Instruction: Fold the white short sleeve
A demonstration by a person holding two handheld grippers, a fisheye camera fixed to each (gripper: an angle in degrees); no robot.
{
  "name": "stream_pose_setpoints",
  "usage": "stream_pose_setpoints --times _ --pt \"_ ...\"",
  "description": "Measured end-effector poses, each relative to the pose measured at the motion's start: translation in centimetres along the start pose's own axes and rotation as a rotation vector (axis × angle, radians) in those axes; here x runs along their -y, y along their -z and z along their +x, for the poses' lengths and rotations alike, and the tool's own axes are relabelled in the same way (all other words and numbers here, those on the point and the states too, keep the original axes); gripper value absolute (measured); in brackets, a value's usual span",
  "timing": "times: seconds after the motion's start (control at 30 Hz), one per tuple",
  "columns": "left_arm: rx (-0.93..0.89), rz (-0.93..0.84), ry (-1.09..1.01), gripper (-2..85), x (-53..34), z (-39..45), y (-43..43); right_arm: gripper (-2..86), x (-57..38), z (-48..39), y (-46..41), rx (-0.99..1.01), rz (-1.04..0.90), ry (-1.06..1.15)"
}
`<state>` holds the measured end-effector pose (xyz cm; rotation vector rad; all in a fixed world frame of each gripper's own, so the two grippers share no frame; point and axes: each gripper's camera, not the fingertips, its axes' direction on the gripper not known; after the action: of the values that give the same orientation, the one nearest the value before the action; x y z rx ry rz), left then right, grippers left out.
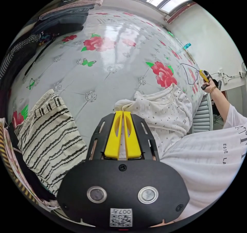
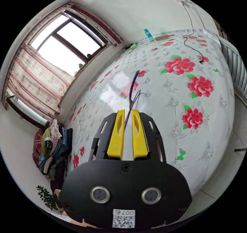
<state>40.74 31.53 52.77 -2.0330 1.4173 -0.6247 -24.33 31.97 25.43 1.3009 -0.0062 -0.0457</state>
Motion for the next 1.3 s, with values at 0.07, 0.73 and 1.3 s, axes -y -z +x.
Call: stream_pose_setpoints --times 0.07,0.73,1.3 --pt "0.006 -0.004 -0.001 -1.0 -0.1 0.0 0.1 3.4 1.3 1.0 0.2 -0.12 -0.042 0.0" --pt "-0.016 0.13 0.006 -1.0 -4.4 1.2 3.7 0.3 -25.8 -28.6 -11.0 -0.076 -0.729 0.965" --pt "0.25 0.444 0.022 7.1 9.6 -0.5 16.8 1.6 -2.7 -59.7 -9.5 -0.112 -0.185 0.923"
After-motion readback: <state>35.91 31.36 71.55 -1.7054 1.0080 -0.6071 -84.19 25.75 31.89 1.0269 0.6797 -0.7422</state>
